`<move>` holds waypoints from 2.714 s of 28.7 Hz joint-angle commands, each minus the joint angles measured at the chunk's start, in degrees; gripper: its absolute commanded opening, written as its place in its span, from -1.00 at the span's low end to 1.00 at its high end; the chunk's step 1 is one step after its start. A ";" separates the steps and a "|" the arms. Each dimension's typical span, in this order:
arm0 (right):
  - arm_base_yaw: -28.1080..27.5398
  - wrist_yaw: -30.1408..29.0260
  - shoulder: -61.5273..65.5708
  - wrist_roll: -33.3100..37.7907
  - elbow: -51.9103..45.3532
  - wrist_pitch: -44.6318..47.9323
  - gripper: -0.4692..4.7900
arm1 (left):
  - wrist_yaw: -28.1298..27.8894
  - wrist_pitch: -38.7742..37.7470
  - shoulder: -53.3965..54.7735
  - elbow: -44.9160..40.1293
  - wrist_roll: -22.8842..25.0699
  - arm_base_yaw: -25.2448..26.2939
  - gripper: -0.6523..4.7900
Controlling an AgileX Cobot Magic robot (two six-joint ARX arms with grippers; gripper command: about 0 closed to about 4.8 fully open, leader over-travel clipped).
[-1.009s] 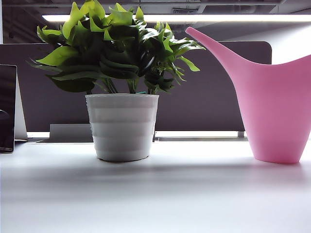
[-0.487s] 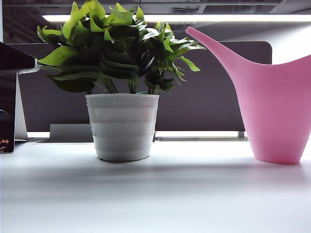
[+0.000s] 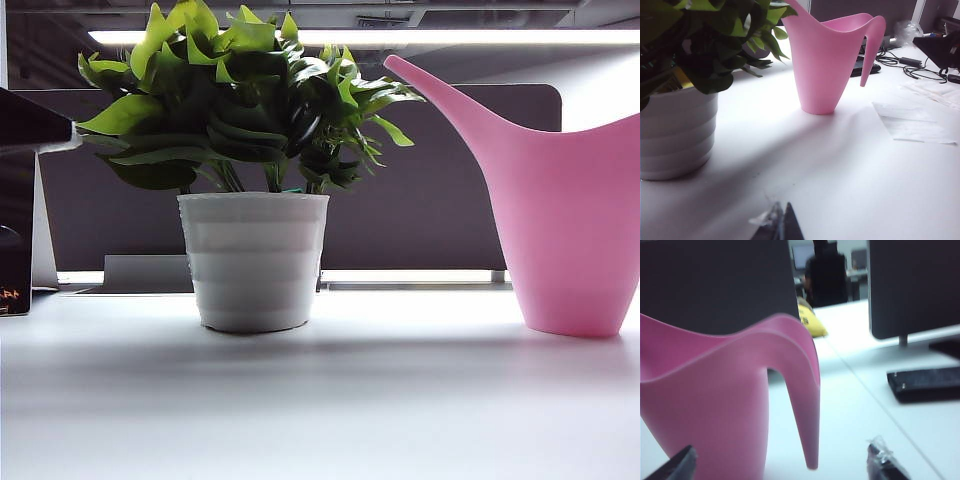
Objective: Pick up the watering can from the table, water the potted plant, and put the can back.
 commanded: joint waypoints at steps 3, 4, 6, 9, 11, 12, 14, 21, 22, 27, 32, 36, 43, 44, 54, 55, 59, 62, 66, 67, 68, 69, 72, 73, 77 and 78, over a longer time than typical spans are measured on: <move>0.00 0.81 8.02 -4.70 2.73 2.71 1.00 | 0.22 0.50 0.07 0.02 0.02 -0.04 -0.78; 0.00 0.96 10.23 -4.74 3.21 3.41 1.00 | 0.22 0.50 0.07 0.04 0.02 -0.04 -0.78; 0.00 1.90 15.76 -4.81 4.07 6.51 1.00 | 0.22 0.52 0.07 0.04 0.02 -0.04 -0.78; 0.00 2.78 25.14 -6.36 5.14 13.49 1.00 | 0.22 0.52 0.07 0.04 0.02 -0.04 -0.78; 0.00 4.33 30.75 -6.34 6.01 17.49 1.00 | 0.22 0.50 0.07 0.04 0.02 -0.04 -0.78; 0.00 5.07 34.07 -6.21 6.49 20.11 1.00 | 0.22 0.50 0.07 0.04 0.02 -0.04 -0.78; 0.00 6.36 39.19 -5.38 6.84 25.27 1.00 | 0.22 0.50 0.07 0.04 0.02 -0.04 -0.78; -1.14 7.78 53.81 -5.49 8.20 39.15 1.00 | 0.22 0.48 0.07 0.04 0.02 -0.04 -0.78; -1.75 7.69 55.91 -5.46 8.83 40.54 1.00 | 0.22 0.50 0.07 0.04 0.02 -0.04 -0.78; -5.11 6.71 66.36 -4.55 13.38 45.53 1.00 | 0.22 0.52 0.07 0.04 0.02 -0.04 -0.78; -6.27 0.87 72.63 -3.98 16.96 46.53 1.00 | 0.22 0.46 0.07 0.04 0.02 -0.04 -0.78; -6.27 -0.20 74.40 -3.13 17.25 47.76 1.00 | 0.22 0.44 0.07 0.04 0.02 -0.04 -0.78; -7.41 -0.52 77.20 -2.67 18.23 52.48 1.00 | 0.22 0.37 0.07 0.04 0.02 -0.04 -0.78; -7.39 -0.61 77.29 -2.67 18.38 52.72 1.00 | 0.22 0.35 0.07 0.04 0.02 -0.04 -0.78; -7.43 -0.22 77.31 -2.71 19.26 53.20 1.00 | 0.22 0.26 0.07 0.04 0.02 -0.04 -0.78; -7.43 -0.22 77.31 -2.71 19.26 53.20 0.78 | 0.22 0.26 0.07 0.04 0.02 -0.04 -0.78; -7.43 -0.24 77.31 -2.71 19.23 53.11 0.24 | 0.22 0.26 0.07 0.04 0.02 -0.04 -0.78; -7.43 -0.24 77.31 -2.71 19.23 53.11 0.18 | 0.22 0.26 0.07 0.04 0.02 -0.04 -0.78; -7.43 -1.77 77.31 -2.71 19.26 53.11 -0.07 | 0.22 0.26 0.07 0.04 0.02 -0.04 -0.78; -7.41 -2.45 77.31 -2.69 19.26 53.13 -0.08 | 0.22 0.26 0.07 0.04 0.02 -0.04 -0.78; -7.41 -2.93 77.31 -2.69 19.26 53.11 -0.08 | 0.22 0.24 0.07 0.04 0.02 -0.04 -0.78; -7.41 -3.21 77.31 -2.69 19.26 53.11 -0.13 | 0.22 0.24 0.07 0.04 0.02 -0.04 -0.78; -7.41 -3.21 77.31 -2.71 19.23 53.07 -0.28 | 0.22 0.13 0.07 0.04 0.02 -0.04 -0.78; -7.41 -3.21 77.31 -2.69 19.26 53.07 -0.28 | 0.22 0.13 0.07 0.04 0.02 -0.04 -0.78; -7.41 -3.21 77.31 -2.71 19.26 53.00 -0.50 | 0.22 0.13 0.07 0.04 0.02 -0.04 -0.78; -7.41 -3.21 77.31 -2.69 19.26 53.00 -0.50 | 0.22 0.13 0.07 0.04 0.02 -0.04 -0.78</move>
